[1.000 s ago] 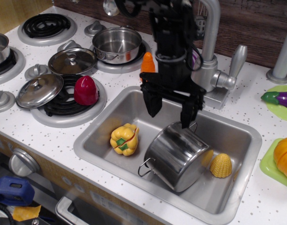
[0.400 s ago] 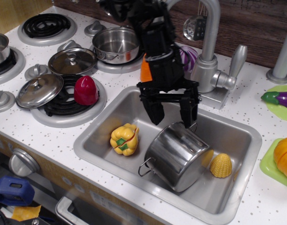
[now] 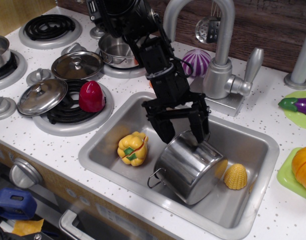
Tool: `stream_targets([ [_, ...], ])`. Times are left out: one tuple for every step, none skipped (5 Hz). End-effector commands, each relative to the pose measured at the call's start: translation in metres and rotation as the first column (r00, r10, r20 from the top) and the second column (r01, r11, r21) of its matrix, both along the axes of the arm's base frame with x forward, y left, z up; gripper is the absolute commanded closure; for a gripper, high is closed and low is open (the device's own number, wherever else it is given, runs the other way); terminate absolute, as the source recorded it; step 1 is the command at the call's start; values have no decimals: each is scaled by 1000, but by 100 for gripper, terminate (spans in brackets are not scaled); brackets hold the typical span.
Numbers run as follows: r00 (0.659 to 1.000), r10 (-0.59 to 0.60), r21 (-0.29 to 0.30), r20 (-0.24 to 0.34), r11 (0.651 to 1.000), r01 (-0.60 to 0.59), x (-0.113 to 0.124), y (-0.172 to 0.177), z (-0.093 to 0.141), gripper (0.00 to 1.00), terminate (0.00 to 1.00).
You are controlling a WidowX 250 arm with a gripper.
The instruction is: Flip pot upright in sink
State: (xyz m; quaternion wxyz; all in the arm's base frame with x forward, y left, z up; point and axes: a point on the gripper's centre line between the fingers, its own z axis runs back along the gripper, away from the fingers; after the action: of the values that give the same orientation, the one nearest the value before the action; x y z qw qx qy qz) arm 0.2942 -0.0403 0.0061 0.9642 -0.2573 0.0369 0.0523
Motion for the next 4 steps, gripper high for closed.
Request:
stream_targets([
  [998,66,-40,20,997,-65,-4,-12,4,0,0],
  [996,83,-45,26,996,-82,-8,-17,4,100,0],
  [996,80,-36,37,996,-78,-9,-17,4,0,0],
  [992,74,85,99,993,-82,-7,-19,8,0,0],
])
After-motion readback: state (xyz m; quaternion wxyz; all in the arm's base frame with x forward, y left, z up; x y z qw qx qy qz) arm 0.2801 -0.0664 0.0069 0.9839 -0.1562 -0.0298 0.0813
